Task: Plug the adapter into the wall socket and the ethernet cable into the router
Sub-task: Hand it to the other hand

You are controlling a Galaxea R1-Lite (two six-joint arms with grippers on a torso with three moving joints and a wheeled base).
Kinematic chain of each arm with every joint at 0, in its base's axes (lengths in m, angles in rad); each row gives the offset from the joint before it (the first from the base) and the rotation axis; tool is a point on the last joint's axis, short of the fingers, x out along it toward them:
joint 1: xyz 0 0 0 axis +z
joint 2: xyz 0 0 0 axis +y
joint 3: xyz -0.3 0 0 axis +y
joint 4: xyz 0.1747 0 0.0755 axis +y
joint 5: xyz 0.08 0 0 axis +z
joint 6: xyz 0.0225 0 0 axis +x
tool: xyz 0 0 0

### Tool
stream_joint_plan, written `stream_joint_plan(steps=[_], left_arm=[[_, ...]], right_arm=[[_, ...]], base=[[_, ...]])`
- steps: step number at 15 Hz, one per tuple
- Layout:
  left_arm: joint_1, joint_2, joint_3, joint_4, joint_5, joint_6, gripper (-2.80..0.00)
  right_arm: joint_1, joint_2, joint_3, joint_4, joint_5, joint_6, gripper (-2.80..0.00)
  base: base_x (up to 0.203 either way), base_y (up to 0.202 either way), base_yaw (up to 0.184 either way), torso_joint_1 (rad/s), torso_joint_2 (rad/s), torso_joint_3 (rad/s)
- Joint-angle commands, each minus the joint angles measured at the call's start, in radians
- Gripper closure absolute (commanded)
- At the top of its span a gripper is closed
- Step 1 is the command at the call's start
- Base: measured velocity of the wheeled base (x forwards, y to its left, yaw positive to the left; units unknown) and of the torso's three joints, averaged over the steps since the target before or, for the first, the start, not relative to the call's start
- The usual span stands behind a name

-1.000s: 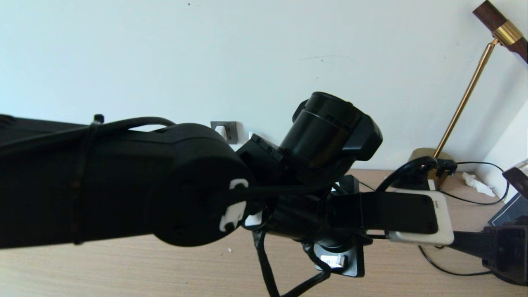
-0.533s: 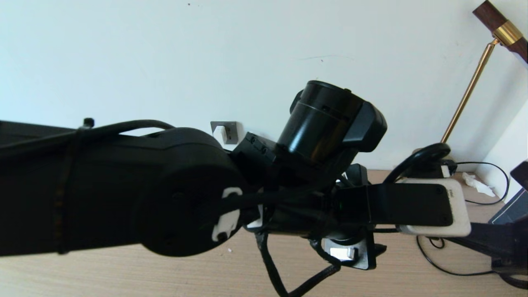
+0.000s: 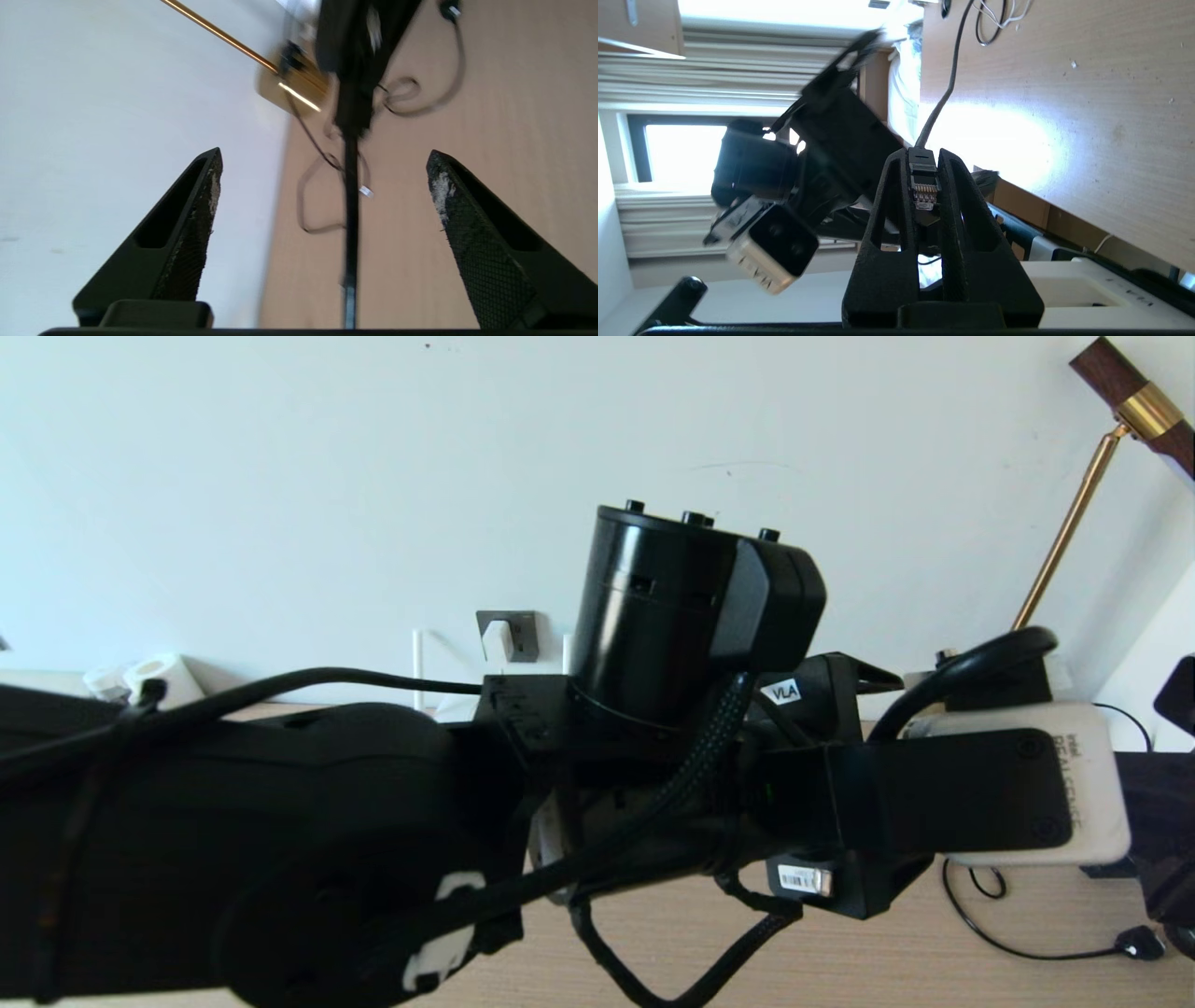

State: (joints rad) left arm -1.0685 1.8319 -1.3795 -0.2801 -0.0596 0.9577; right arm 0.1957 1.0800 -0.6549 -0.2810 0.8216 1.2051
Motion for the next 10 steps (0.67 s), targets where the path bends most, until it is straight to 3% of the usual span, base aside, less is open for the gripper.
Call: stream_joint_plan(steps=[1, 5, 10], left_arm=[[0.001, -0.030, 0.047, -0.086, -0.003, 0.013, -2.80], [0.008, -0.058, 0.161, -0.258, -0.073, 0.053, -2.80], [0.041, -0.063, 0.295, -0.438, -0.124, 0.093, -2.80]], right_arm=[[0.001, 0.043, -0.039, 0.026, 0.008, 0.008, 0.00], [0.001, 0.107, -0.089, 0.035, 0.011, 0.075, 0.00], [-0.001, 0.166, -0.192, 0.045, 0.072, 0.254, 0.00]], base=[[0.000, 0.000, 0.000, 0.000, 0.00, 0.000], [0.000, 0.000, 0.000, 0.000, 0.00, 0.000], [0.000, 0.000, 0.000, 0.000, 0.00, 0.000]])
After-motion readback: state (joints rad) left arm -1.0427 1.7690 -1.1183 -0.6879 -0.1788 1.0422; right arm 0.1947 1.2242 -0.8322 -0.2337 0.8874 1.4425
